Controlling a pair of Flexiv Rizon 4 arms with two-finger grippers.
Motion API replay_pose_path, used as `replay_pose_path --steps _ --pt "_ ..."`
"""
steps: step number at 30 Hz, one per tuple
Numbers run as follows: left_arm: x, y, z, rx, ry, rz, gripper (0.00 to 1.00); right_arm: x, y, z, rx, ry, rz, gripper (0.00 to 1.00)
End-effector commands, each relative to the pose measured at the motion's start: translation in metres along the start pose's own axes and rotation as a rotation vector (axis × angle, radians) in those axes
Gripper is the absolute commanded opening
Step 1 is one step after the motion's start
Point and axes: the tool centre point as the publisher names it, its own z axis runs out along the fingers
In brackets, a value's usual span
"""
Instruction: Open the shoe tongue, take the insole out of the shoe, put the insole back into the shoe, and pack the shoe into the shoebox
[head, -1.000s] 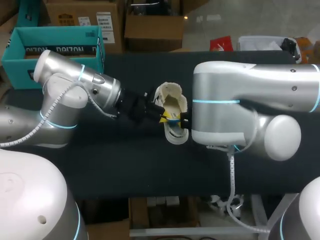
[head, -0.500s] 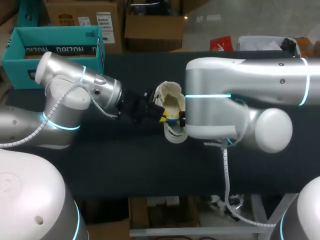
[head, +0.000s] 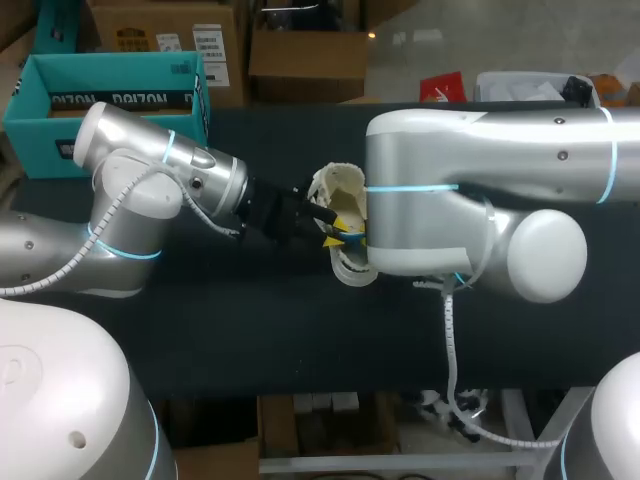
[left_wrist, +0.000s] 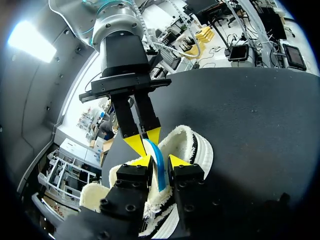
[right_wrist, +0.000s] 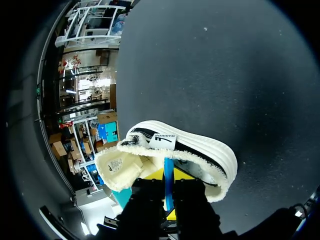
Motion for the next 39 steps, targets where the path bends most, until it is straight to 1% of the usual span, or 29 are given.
replay_pose_path --steps 1,6,7,10,13,16,17,18,20,21,22,23,25,26,27,34,38,39 --pt "0.0 -0.001 0.001 -0.012 -0.007 0.004 0.0 0.0 -0.004 0.006 -0.026 -0.006 -0.001 0.0" --pt "0.001 0.004 0.005 -0.046 0.006 -0.006 0.0 -0.004 -0.001 0.017 -0.039 -0.032 -0.007 0.0" --pt "0.002 0.005 0.006 -0.047 0.007 -0.007 0.0 -0.004 0.0 0.019 -0.025 -0.037 -0.004 0.0" --pt "0.004 0.008 0.01 -0.056 0.013 -0.014 0.0 -0.006 0.002 0.024 -0.024 -0.045 -0.005 0.0" --pt "0.005 0.01 0.013 -0.065 0.016 -0.021 0.0 -0.007 0.004 0.024 -0.029 -0.051 -0.004 0.0" --pt "0.006 0.009 0.013 -0.059 0.014 -0.026 0.0 -0.007 0.004 0.019 -0.03 -0.05 -0.003 0.0" --pt "0.006 0.009 0.012 -0.059 0.014 -0.026 0.0 -0.007 0.004 0.016 -0.03 -0.05 -0.002 0.09" --pt "0.006 0.008 0.012 -0.059 0.013 -0.025 0.0 -0.007 0.003 0.011 -0.028 -0.051 0.0 0.37" --pt "0.006 0.007 0.011 -0.06 0.012 -0.023 0.0 -0.005 0.001 0.002 -0.031 -0.05 0.001 0.76" --pt "0.006 0.007 0.011 -0.061 0.011 -0.023 0.0 -0.005 0.0 -0.002 -0.032 -0.049 0.0 0.8" --pt "0.007 0.007 0.011 -0.062 0.011 -0.022 0.0 -0.004 -0.002 -0.007 -0.04 -0.051 -0.001 0.69" --pt "0.007 0.006 0.01 -0.063 0.011 -0.022 0.0 -0.004 -0.002 -0.008 -0.041 -0.051 -0.002 0.5" --pt "0.007 0.006 0.01 -0.064 0.01 -0.022 0.0 -0.004 -0.005 -0.012 -0.045 -0.054 -0.012 0.23" --pt "0.007 0.006 0.01 -0.065 0.01 -0.023 0.0 -0.004 -0.005 -0.012 -0.045 -0.055 -0.012 0.02" --pt "0.007 0.006 0.01 -0.065 0.01 -0.024 0.0 -0.004 -0.005 -0.012 -0.045 -0.056 -0.013 0.0" --pt "0.01 0.006 0.011 -0.064 0.006 -0.032 0.0 -0.007 -0.007 0.002 -0.013 -0.093 -0.006 0.0" --pt "0.011 0.005 0.007 -0.063 0.003 -0.038 0.0 -0.009 -0.008 0.006 -0.003 -0.108 -0.011 0.0" --pt "0.011 0.004 0.005 -0.058 0.0 -0.041 0.03 -0.009 -0.007 0.006 -0.004 -0.112 -0.011 0.0"
